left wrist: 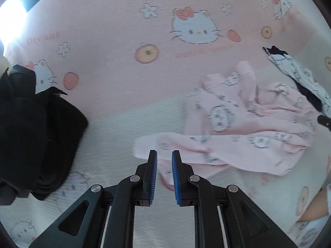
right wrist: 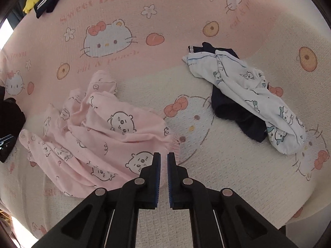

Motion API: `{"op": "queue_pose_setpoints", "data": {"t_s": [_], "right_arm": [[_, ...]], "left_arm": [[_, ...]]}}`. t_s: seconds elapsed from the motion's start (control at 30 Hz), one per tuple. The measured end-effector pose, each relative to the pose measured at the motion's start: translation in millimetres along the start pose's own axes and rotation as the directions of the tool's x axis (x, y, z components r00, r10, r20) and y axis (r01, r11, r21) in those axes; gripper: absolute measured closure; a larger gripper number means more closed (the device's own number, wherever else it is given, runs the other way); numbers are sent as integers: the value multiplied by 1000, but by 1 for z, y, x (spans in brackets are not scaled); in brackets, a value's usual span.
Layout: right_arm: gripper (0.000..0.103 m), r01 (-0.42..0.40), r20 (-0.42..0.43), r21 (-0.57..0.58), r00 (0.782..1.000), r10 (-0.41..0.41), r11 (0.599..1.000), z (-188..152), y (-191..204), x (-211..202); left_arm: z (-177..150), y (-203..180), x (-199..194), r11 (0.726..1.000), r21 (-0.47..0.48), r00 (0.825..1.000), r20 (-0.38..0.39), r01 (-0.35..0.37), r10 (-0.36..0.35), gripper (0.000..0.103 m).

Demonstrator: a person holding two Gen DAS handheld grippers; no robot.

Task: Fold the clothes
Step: 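Open both grippers and withdraw from the pink pants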

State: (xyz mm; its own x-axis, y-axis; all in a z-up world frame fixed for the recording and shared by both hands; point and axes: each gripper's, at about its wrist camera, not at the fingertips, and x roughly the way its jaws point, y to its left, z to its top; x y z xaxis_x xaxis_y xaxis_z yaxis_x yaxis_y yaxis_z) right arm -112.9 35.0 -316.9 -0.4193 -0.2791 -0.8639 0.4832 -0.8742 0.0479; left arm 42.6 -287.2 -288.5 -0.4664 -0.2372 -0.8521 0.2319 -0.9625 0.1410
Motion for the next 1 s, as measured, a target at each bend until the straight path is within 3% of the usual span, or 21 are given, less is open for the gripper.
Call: {"op": "queue_pose_setpoints", "data": {"t_s": [0.07, 0.13, 0.17, 0.2, 0.23, 0.27, 0.3, 0.37, 0.4, 0.63, 0.8, 0.9, 1.0], "right_arm": [[97, -17, -12, 14, 1000, 18, 1000, -1, -1, 1], [96, -107, -60, 91, 992, 113, 990, -5, -7, 5], [88, -174, -81, 158, 979, 188, 972, -8, -12, 7], [66, -241, -92, 234, 959, 268, 942, -12, -18, 10], [55, -302, -96, 309, 933, 346, 902, -17, -23, 14], [45, -359, -94, 383, 902, 422, 851, -21, -28, 17], [45, -399, -85, 431, 875, 477, 809, -26, -31, 18], [45, -436, -66, 465, 851, 522, 770, -32, -31, 14], [45, -441, -62, 475, 847, 528, 762, -34, -32, 12], [45, -441, -9, 585, 836, 549, 681, -46, -53, 19], [39, -429, 10, 601, 848, 530, 675, -41, -67, 18], [39, -429, 6, 635, 834, 551, 643, -40, -71, 25], [39, -411, -22, 638, 835, 550, 650, -37, -70, 31]], "left_arm": [[1, -13, -5, 999, 26, 999, 11, 36, -36, 90], [0, -25, -9, 990, 57, 992, 18, 126, -127, 88], [2, -27, -7, 983, 61, 985, 17, 171, -173, 78], [3, -30, -7, 975, 56, 976, 15, 217, -218, 68], [1, -34, -8, 966, 43, 967, 10, 255, -255, 40], [0, -38, -9, 956, 31, 956, 6, 293, -293, 21], [-2, -42, -11, 944, 18, 944, 3, 330, -330, 21], [-5, -50, -12, 921, -9, 921, -8, 389, -389, 21], [-7, -55, -12, 922, -28, 921, -25, 387, -388, 21], [-22, -85, -2, 936, -95, 935, -71, 340, -347, 21], [-29, -105, 5, 940, -98, 939, -79, 327, -335, 21], [-30, -112, 13, 937, -127, 937, -95, 324, -337, 21], [-30, -116, 22, 928, -176, 929, -113, 329, -351, 21]]}}
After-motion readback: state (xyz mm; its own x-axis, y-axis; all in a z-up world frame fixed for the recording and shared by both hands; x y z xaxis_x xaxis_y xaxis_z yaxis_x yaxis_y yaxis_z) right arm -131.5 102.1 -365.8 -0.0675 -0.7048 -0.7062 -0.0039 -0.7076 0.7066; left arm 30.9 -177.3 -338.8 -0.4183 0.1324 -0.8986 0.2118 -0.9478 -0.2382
